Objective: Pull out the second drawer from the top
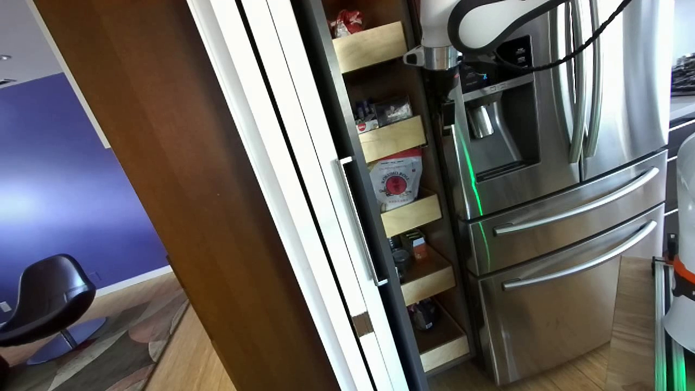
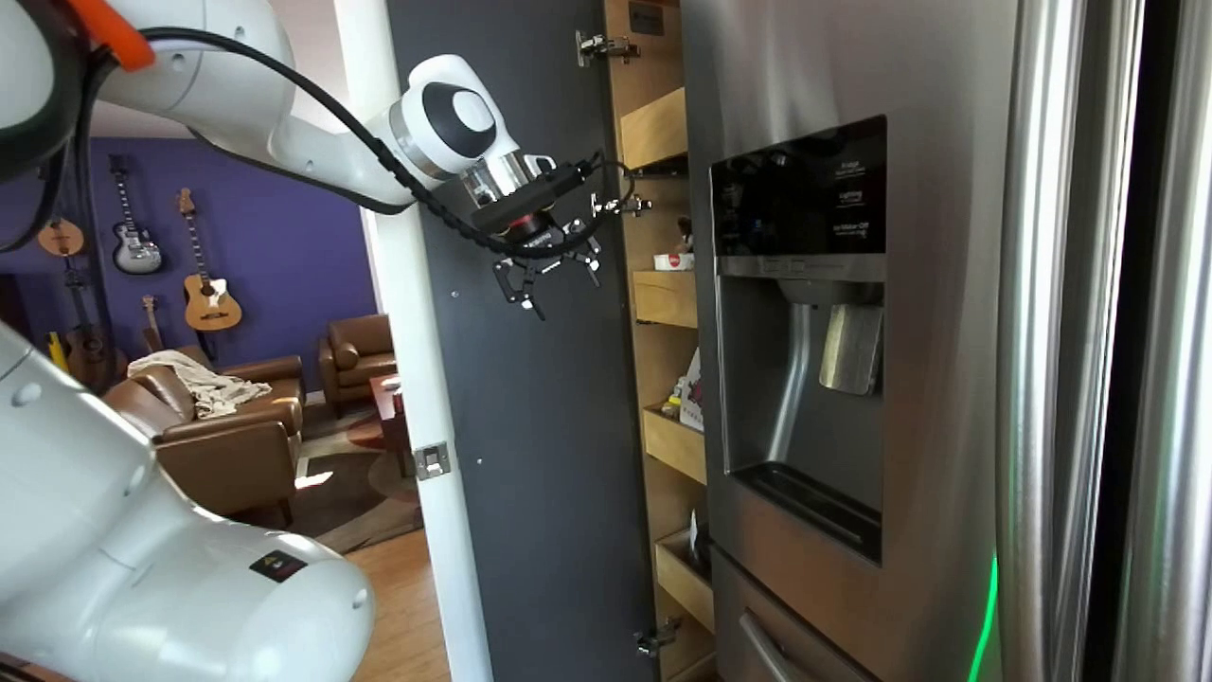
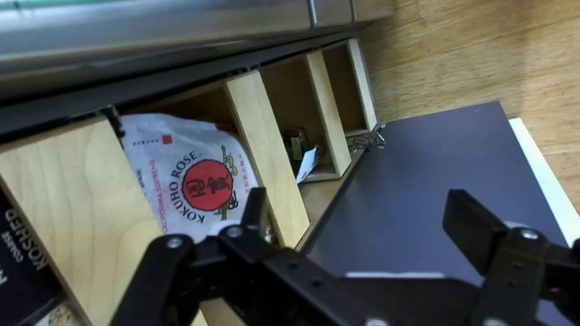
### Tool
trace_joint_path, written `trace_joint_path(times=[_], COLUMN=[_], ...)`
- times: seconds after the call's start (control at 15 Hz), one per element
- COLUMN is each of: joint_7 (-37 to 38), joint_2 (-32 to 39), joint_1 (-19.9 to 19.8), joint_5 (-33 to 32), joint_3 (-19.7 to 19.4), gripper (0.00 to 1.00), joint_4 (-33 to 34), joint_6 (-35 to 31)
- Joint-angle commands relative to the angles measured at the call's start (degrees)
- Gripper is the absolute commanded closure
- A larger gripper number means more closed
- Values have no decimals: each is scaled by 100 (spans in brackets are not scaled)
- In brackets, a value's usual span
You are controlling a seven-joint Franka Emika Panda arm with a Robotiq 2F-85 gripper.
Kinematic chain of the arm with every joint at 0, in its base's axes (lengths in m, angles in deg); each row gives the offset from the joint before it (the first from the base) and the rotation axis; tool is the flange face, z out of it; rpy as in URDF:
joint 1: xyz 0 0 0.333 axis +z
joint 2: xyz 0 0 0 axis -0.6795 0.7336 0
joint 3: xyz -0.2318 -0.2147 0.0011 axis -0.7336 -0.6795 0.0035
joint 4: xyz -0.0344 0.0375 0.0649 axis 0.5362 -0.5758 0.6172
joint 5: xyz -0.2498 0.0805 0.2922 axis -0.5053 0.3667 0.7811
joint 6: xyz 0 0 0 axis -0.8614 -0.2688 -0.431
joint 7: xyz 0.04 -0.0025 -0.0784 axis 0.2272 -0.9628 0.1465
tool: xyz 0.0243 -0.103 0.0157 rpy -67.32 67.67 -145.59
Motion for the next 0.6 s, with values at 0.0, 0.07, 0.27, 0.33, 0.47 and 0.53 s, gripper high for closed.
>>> trace_joint_path(times=[0.0,0.07,0.27,0.33,0.47,0.53], joint_7=[-714,-759,-605,-634,-659,-666], joint_2=[571,722,619,691,736,736], joint_1=[61,-70,-48,-60,-67,-68], joint_5=[-614,-949,-783,-814,-836,-838], joint_3=[-63,-53,-28,-32,-30,-30], gripper=[0,0,0,0,0,0], joint_4=[464,546,459,509,549,560], joint_6=[-352,-589,-521,-532,-542,-542])
